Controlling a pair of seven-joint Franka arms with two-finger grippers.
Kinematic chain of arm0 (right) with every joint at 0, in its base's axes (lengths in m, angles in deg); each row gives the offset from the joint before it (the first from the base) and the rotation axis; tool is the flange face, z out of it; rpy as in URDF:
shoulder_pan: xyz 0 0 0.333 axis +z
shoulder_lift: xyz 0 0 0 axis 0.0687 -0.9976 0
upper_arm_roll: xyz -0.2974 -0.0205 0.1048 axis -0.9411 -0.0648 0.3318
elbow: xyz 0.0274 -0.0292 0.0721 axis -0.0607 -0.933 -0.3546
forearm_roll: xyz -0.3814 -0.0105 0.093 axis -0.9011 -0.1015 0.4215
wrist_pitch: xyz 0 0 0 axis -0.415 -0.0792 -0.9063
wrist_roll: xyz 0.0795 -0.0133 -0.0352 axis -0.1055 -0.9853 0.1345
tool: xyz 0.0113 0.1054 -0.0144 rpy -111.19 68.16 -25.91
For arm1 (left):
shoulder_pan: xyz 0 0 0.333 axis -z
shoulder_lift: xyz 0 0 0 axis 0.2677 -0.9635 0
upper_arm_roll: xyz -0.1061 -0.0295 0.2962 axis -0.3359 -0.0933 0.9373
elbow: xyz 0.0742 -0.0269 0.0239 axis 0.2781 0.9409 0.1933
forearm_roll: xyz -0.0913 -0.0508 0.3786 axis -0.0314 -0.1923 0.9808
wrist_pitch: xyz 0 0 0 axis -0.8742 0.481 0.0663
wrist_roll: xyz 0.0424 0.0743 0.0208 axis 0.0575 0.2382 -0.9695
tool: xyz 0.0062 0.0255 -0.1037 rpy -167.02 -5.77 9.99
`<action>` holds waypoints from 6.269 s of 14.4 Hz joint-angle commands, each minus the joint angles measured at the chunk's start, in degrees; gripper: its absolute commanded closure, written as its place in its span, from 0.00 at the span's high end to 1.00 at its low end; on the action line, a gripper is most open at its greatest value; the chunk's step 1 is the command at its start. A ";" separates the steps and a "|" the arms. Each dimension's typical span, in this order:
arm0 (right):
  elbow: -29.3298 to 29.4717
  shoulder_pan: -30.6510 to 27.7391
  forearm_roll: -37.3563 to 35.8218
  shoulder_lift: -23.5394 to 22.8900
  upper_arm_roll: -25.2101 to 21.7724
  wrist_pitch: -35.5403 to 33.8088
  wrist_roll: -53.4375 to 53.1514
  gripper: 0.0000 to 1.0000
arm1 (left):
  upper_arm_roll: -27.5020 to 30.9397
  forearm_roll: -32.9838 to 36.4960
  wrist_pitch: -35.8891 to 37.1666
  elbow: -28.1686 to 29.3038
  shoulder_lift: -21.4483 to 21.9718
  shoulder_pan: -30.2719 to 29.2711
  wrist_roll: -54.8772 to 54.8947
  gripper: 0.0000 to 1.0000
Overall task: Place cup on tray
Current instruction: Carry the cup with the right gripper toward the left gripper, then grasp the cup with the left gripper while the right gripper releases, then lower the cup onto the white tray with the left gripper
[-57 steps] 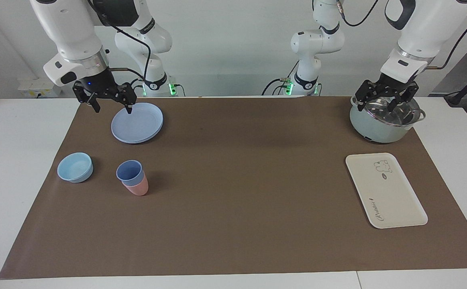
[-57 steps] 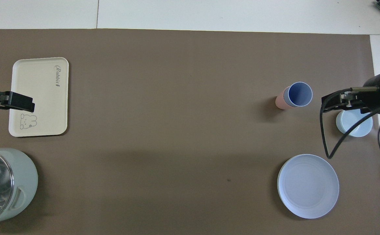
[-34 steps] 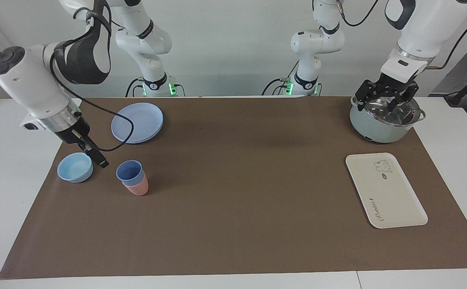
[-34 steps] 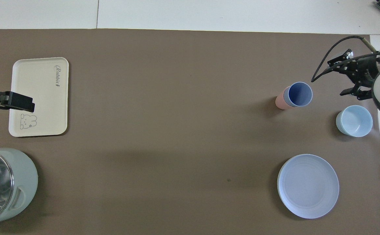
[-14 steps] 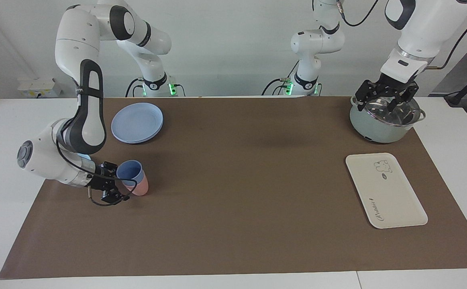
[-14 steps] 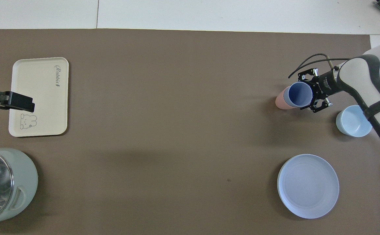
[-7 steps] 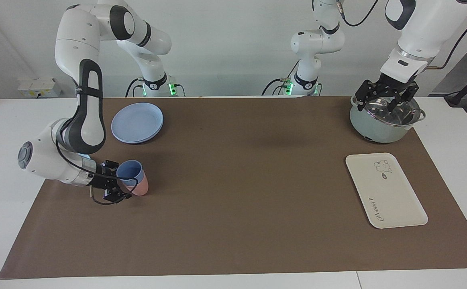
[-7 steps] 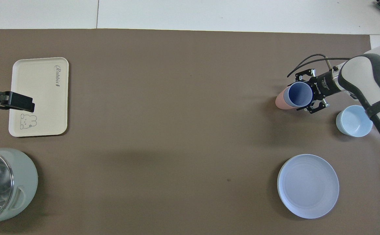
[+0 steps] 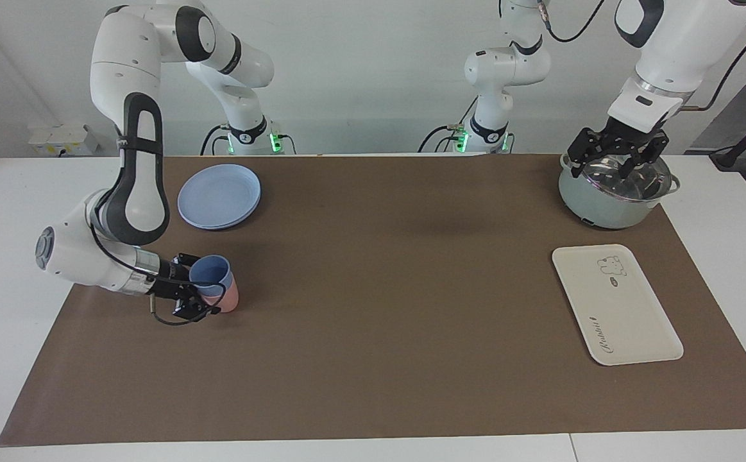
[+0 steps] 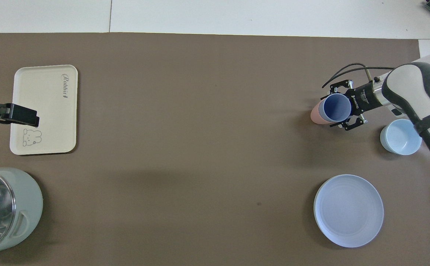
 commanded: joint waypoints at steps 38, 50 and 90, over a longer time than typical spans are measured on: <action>-4.79 30.78 10.06 13.01 0.76 20.35 -33.39 0.00 | -1.11 -17.66 -51.40 23.01 2.00 28.88 -47.77 0.84; -4.97 30.61 9.97 13.01 0.76 20.53 -33.04 0.00 | -0.94 -17.39 -57.15 19.85 -4.43 30.30 -47.87 0.00; -18.41 -0.33 17.74 13.52 -0.64 24.57 -2.54 0.99 | -0.94 0.15 -25.09 2.11 -12.60 -12.18 17.26 1.00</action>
